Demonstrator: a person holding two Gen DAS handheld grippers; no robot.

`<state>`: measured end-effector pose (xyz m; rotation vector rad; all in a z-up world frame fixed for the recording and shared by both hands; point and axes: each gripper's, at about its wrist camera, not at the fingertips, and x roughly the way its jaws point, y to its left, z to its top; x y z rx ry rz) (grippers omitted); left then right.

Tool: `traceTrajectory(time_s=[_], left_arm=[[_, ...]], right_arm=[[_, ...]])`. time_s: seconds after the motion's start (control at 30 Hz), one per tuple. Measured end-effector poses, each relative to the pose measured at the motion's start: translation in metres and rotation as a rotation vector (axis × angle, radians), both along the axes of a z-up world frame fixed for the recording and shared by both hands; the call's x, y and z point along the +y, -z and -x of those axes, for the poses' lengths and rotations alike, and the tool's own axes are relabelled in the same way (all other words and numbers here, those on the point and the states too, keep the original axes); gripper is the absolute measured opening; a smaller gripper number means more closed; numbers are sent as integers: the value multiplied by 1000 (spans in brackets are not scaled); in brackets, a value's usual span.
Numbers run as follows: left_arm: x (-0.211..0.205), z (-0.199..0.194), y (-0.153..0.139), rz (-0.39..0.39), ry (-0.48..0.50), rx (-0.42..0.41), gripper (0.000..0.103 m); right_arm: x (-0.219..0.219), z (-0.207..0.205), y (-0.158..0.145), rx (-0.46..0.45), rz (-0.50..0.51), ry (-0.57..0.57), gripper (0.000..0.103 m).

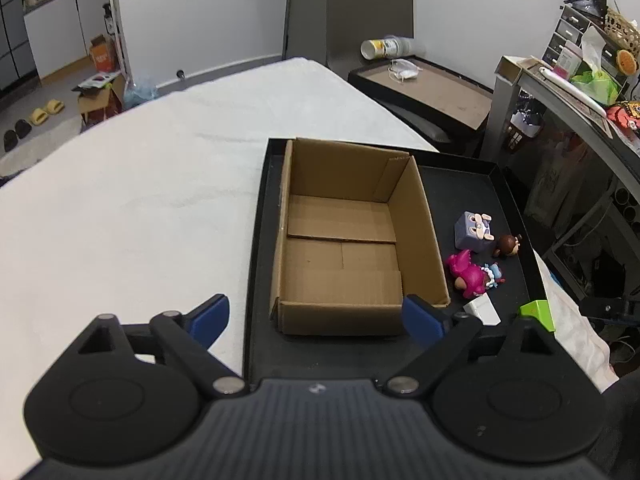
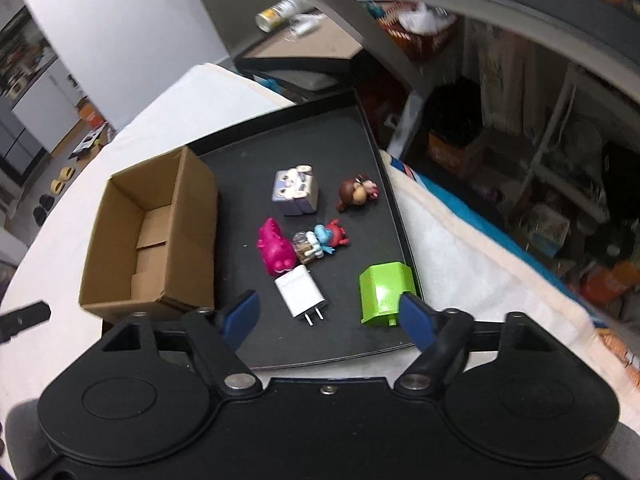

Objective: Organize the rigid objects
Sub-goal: 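Move the right tool toward the green cube container and open it, then close the right tool on the green cube container while the left tool grips the box wall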

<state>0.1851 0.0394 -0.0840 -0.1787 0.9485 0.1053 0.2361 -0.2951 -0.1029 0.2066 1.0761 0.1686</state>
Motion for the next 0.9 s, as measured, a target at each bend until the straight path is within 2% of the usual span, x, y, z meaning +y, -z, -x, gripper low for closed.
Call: traceTrajectory(time_s=[0.23, 0.4, 0.6, 0.7, 0.87, 0.9], left_arm=[[8, -18, 18, 28, -34, 42, 79], [13, -32, 28, 40, -54, 61, 70], [20, -43, 42, 12, -71, 73, 63], [26, -47, 49, 50, -83, 83, 58], [29, -51, 61, 52, -89, 100, 51], [29, -52, 64, 49, -91, 109, 48]], right_arm=[[-6, -26, 26, 118, -39, 44, 56], [-5, -44, 41, 178, -31, 62, 45], [-8, -65, 59, 231, 9, 98, 42], [-8, -72, 68, 255, 22, 100, 40], [-8, -77, 85, 297, 57, 109, 39], [-7, -77, 87, 300, 63, 109, 39]])
